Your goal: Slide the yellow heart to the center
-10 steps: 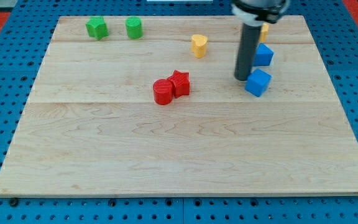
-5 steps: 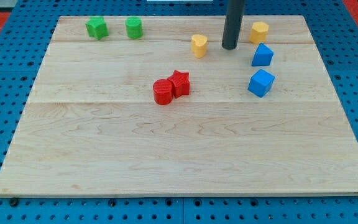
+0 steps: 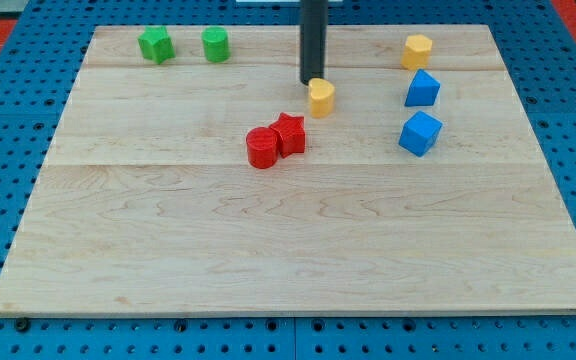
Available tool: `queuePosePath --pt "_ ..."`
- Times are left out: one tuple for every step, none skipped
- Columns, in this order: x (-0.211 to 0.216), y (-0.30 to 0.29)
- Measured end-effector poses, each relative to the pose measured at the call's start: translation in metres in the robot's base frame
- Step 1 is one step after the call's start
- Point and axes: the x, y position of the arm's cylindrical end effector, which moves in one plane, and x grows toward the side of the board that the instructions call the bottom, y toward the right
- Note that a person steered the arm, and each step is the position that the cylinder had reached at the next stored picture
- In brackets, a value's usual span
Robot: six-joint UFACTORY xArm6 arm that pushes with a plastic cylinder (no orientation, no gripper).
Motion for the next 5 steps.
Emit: queuePosePath --pt "0.047 0.038" --pt "0.067 0.044" --pt "0.032 0.038" --pt "0.041 0.021" --pt "0.103 0.02"
